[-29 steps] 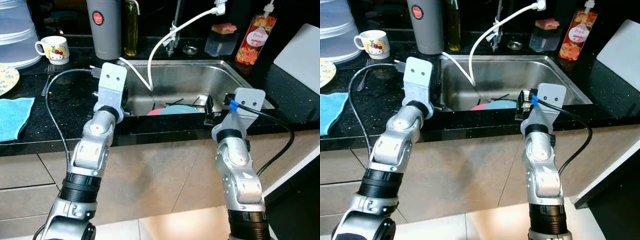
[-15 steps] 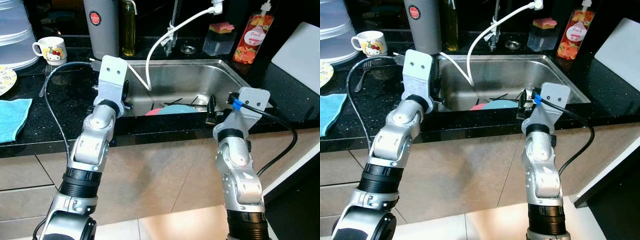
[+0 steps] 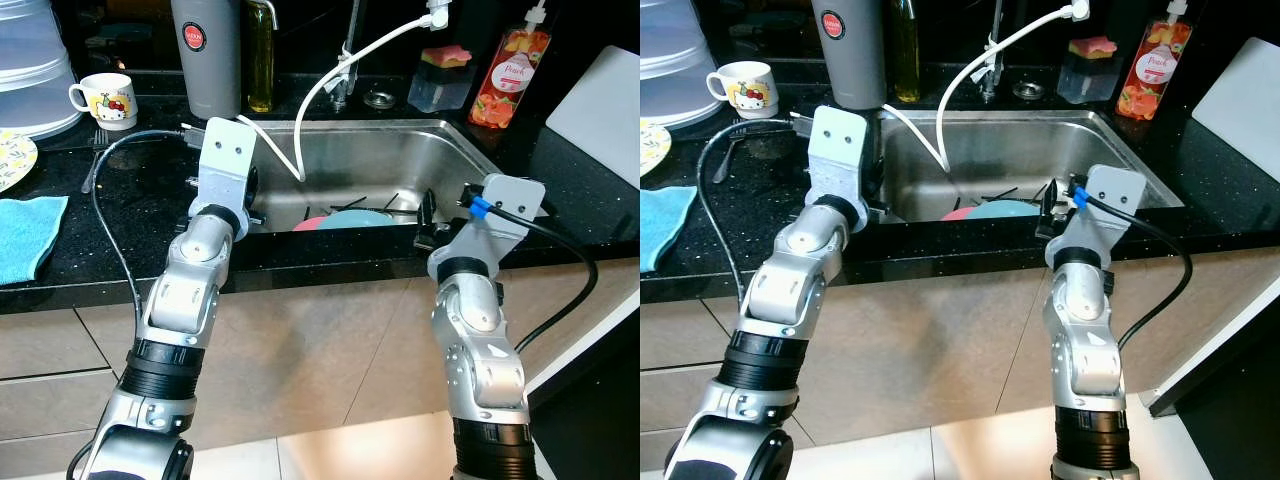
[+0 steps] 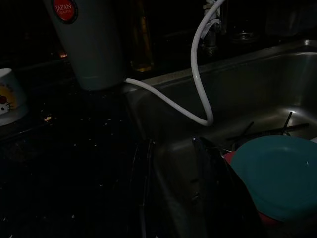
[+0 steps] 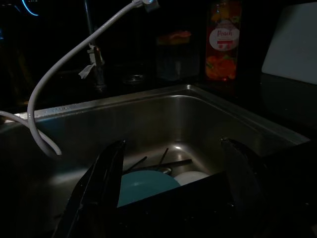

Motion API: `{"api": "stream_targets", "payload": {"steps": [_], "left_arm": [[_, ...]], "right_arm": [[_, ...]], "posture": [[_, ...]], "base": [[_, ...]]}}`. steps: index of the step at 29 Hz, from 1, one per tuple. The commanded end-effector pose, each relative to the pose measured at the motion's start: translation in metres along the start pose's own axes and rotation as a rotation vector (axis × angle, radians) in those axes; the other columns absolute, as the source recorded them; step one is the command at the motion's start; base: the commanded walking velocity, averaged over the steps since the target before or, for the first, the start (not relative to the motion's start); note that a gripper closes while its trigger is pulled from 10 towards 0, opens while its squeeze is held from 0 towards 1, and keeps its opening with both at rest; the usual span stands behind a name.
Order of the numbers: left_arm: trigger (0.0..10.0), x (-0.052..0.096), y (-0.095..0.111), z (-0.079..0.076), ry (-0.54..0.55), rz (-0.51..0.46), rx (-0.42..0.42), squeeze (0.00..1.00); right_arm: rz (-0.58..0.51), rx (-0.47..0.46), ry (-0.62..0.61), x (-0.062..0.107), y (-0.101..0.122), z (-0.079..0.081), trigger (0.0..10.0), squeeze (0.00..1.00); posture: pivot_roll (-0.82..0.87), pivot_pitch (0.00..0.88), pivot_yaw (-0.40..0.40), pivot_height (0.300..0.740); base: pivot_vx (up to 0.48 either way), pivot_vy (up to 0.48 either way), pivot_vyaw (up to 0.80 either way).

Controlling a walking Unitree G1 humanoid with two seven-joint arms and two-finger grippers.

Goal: Kitchen organization

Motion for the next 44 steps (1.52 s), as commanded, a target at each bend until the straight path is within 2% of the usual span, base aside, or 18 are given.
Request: {"api": "stream_targets", "payload": {"steps": [1,5,14,15,19,21,23,36,40,41,44], "left_arm": [[10.0,0.001,0.003,-0.004,-0.016,-0.006,0.0,0.0],[10.0,0.001,0.003,-0.004,-0.015,-0.004,0.003,0.0],[10.0,0.002,0.011,-0.005,-0.021,-0.06,0.012,0.0],[10.0,0.003,0.015,-0.004,-0.012,-0.094,-0.01,0.0],[10.0,0.004,0.023,-0.003,-0.006,-0.152,-0.031,0.0],[10.0,0.007,0.044,0.003,0.026,-0.281,-0.05,0.0],[10.0,0.008,0.053,0.008,0.049,-0.332,-0.057,0.0],[10.0,0.009,0.049,0.01,0.049,-0.33,-0.045,0.02],[10.0,0.008,0.049,0.01,0.051,-0.335,-0.047,0.07],[10.0,0.008,0.048,0.011,0.052,-0.336,-0.047,0.11],[10.0,0.008,0.049,0.011,0.052,-0.337,-0.048,0.11]], "right_arm": [[0.029,-0.004,-0.006,0.0,-0.004,-0.001,10.0,0.0],[0.028,-0.035,-0.005,-0.001,-0.003,0.0,10.0,0.0],[-0.014,-0.016,0.016,-0.001,0.002,0.004,10.0,0.0],[-0.068,0.011,0.026,-0.001,0.01,0.005,10.0,0.0],[-0.125,0.026,0.034,-0.001,0.019,0.006,10.0,0.0],[-0.225,0.055,0.039,-0.002,0.039,0.005,10.0,0.0],[-0.274,0.074,0.039,-0.004,0.049,0.004,10.0,0.0],[-0.272,0.089,0.037,-0.005,0.046,0.002,10.0,0.0],[-0.271,0.091,0.036,-0.005,0.046,0.002,10.0,0.0],[-0.269,0.092,0.036,-0.005,0.045,0.001,10.0,0.0],[-0.268,0.092,0.035,-0.005,0.045,0.001,10.0,0.0]], "posture": [[0.17,0.0,-0.05,0.74],[0.17,0.0,-0.051,0.74],[0.17,0.0,-0.052,0.74],[0.17,0.0,-0.052,0.74],[0.17,0.0,-0.052,0.74],[0.18,0.0,-0.05,0.74],[0.18,0.0,-0.051,0.74],[0.18,0.0,-0.052,0.74],[0.18,0.0,-0.051,0.74],[0.18,0.0,-0.052,0.74],[0.18,0.0,-0.052,0.74]], "base": [[0.0,0.0,0.0],[0.0,0.0,0.0],[0.0,0.0,0.0],[0.0,0.0,0.0],[0.0,0.0,0.0],[0.0,0.0,0.0],[0.0,0.0,0.0],[0.0,0.0,0.0],[0.291,0.0,0.0],[0.341,0.0,0.0],[0.341,0.0,0.0]]}}
Point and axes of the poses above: a point about 5 cm out from each wrist's last joint towards the gripper, its own x axis pointing back from the gripper into the wrist, its own y axis along the axis of the wrist's last joint, z = x × y, the point moved 1 cm from there along -x, pointing out of the wrist towards the gripper
